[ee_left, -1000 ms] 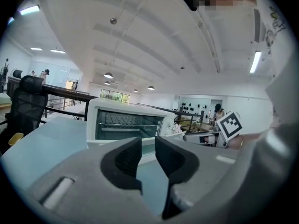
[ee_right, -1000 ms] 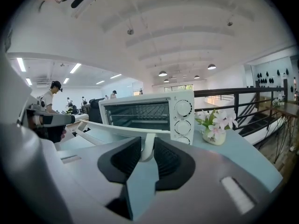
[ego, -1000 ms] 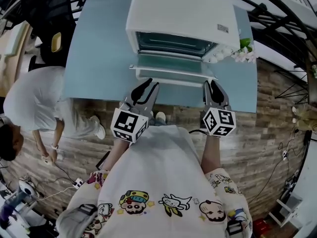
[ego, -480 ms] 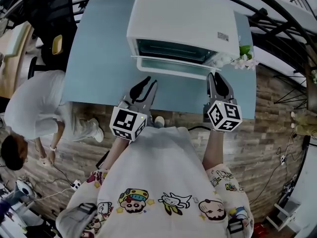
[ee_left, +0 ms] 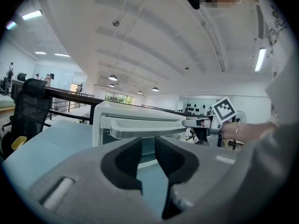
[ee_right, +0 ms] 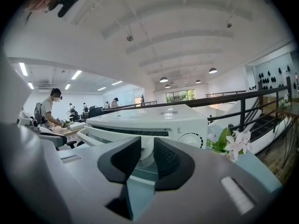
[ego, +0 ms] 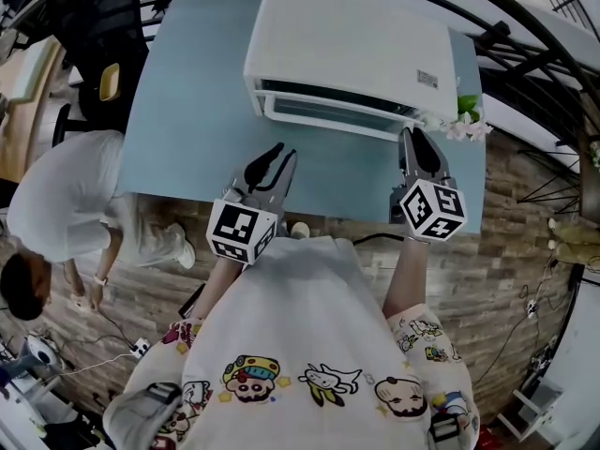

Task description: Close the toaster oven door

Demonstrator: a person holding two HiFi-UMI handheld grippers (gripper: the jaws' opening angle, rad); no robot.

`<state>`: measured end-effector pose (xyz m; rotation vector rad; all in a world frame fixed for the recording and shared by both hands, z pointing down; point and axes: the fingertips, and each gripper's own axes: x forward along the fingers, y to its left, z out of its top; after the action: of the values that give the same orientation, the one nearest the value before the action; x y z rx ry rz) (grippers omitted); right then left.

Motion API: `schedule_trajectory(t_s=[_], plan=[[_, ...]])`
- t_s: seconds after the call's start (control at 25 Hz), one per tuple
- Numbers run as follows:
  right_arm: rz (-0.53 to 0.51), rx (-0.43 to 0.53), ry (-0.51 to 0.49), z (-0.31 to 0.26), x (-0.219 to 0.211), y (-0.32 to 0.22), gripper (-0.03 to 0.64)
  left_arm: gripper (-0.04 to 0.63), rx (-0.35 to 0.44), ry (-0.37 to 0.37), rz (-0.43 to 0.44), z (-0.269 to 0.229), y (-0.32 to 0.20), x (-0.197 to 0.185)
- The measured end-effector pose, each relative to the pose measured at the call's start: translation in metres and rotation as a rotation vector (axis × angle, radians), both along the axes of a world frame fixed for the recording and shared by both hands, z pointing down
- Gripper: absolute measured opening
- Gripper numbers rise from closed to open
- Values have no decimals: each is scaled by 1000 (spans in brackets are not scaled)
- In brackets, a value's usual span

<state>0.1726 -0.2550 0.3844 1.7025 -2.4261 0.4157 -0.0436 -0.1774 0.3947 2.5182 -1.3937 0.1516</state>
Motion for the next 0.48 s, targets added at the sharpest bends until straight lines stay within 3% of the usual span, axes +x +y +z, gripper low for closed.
schedule_trajectory(t_s=[0.48], plan=[[-4, -18, 1, -4, 0, -26, 98, 83, -15, 5, -7, 4, -9, -3]])
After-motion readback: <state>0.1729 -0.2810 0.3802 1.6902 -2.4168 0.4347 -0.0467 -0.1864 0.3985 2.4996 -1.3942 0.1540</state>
